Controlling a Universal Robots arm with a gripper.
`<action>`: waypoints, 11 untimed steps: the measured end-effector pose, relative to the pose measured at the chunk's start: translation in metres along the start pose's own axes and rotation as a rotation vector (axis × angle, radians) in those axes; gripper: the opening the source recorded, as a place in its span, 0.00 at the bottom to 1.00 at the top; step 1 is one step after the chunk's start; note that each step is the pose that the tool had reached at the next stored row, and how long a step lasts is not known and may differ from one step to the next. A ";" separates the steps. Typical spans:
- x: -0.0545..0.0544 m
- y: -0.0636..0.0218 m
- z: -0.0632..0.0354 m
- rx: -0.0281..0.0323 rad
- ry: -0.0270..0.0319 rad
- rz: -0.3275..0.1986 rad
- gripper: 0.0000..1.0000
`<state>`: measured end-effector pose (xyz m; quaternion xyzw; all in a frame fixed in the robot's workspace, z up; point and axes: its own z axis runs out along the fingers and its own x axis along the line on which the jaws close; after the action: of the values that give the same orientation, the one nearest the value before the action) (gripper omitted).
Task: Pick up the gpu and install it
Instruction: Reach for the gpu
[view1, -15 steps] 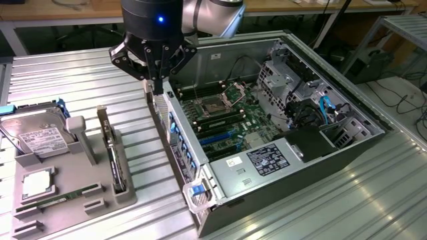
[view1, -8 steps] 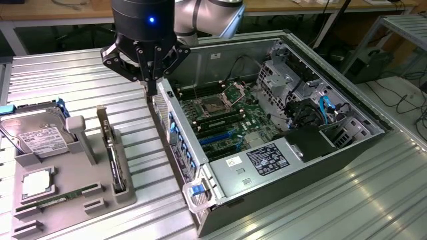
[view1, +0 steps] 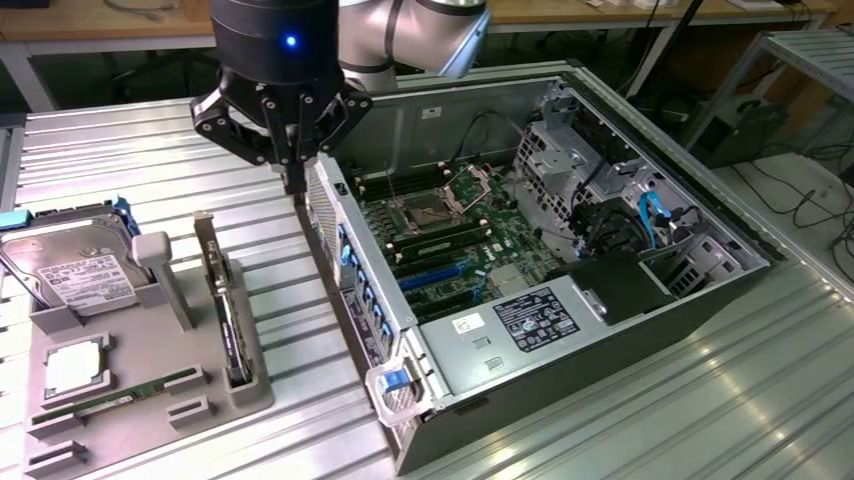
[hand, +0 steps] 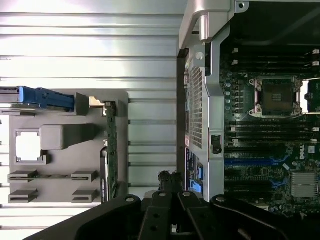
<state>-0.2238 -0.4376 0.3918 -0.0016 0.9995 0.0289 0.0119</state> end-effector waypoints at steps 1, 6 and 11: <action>0.001 0.0000 0.0000 0.0000 0.0000 0.000 0.11; 0.007 0.0000 0.0000 -0.0002 0.0002 -0.004 0.11; 0.014 0.0000 -0.0002 -0.0002 0.0004 -0.007 0.11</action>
<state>-0.2380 -0.4376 0.3916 -0.0052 0.9995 0.0289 0.0118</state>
